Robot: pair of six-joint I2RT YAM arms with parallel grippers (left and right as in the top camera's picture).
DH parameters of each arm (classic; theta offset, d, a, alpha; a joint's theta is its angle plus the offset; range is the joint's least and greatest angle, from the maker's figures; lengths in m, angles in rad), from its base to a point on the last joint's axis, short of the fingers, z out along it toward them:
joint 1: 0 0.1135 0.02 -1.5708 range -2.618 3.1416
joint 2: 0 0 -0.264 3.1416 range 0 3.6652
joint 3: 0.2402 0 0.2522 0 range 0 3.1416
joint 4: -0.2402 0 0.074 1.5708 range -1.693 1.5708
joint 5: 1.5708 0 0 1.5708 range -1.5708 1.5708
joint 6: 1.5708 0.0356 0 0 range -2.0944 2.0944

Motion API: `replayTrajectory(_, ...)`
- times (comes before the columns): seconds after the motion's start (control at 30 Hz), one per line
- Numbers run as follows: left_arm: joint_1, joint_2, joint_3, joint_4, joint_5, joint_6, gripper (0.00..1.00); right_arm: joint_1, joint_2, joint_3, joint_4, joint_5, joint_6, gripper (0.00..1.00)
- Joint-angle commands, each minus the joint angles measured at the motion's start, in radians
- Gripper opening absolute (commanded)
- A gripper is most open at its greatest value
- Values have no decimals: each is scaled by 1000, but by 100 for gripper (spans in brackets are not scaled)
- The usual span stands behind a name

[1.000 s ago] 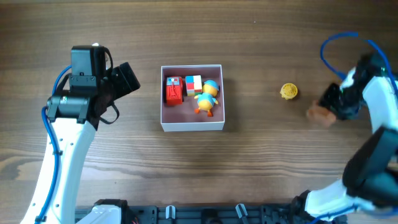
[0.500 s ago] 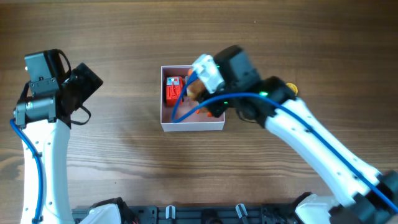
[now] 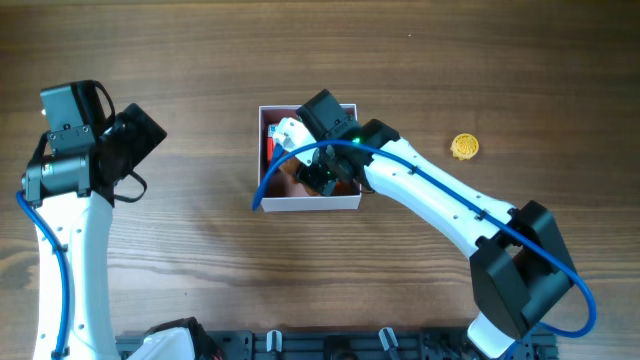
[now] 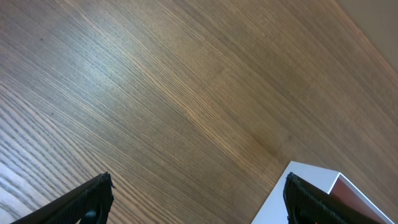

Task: Pack container
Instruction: 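Lower the brown plush into the box and release it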

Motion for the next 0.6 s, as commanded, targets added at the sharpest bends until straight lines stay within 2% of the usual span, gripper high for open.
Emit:
replayTrajectory(0.0, 5, -9, -1, -4, 15, -14, 89, 0, 11, -10, 6, -63, -120, 4)
replayTrajectory(0.2, 5, -9, -1, -4, 15, -14, 89, 8, 11, -33, -57, -80, -368, 4)
replayTrajectory(0.57, 5, -9, -1, -4, 15, -14, 89, 16, 69, -33, -2, -106, -379, 4)
